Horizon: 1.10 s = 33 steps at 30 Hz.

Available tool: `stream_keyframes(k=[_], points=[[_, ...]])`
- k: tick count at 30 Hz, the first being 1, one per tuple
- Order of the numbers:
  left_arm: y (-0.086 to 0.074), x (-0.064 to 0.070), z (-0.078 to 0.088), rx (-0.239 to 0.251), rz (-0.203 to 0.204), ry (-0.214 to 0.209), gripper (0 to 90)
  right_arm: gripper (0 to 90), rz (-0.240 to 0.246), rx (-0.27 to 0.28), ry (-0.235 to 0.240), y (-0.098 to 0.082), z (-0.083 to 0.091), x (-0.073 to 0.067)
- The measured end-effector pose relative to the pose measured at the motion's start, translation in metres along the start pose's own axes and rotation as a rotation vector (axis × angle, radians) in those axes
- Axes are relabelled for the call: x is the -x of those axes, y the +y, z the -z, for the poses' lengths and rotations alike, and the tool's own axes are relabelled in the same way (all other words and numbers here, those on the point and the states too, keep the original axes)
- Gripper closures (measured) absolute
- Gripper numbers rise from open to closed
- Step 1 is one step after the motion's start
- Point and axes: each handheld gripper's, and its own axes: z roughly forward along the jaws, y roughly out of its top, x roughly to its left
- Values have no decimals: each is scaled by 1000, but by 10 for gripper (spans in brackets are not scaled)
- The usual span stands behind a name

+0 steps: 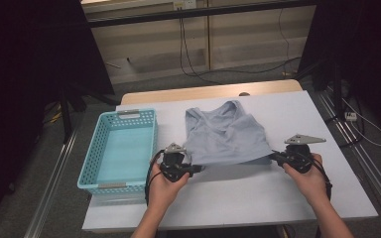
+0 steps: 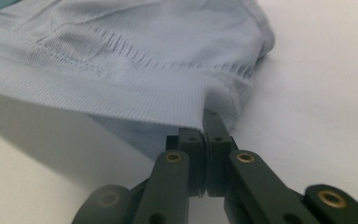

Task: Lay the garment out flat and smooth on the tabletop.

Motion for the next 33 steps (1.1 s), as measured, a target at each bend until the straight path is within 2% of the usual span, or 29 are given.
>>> stream_keyframes(k=[2,5,11,13,20,21,24,29,32,33], points=[[2,-1,2,11,7,-4,827,890,-7,46,-18,5,7,1],[6,-2,7,23,-2,-7,826,891,-7,70,-24,9,13,2],[9,-3,12,32,2,-11,825,894,-11,74,-37,10,15,4],[10,-1,12,24,-10,-11,825,894,-9,68,-45,9,15,5],[11,-1,12,24,-17,-13,825,895,-20,87,-65,9,17,8],[11,0,12,31,-9,-16,825,895,-25,98,-70,9,18,9],[12,0,13,28,-16,-13,825,895,-24,100,-80,8,18,10],[11,2,10,22,-12,-13,825,888,-31,77,-55,5,13,9],[11,2,9,7,-17,-17,826,865,-30,62,-38,2,8,8],[10,1,7,10,-7,-18,826,821,-35,45,-43,-1,5,8]])
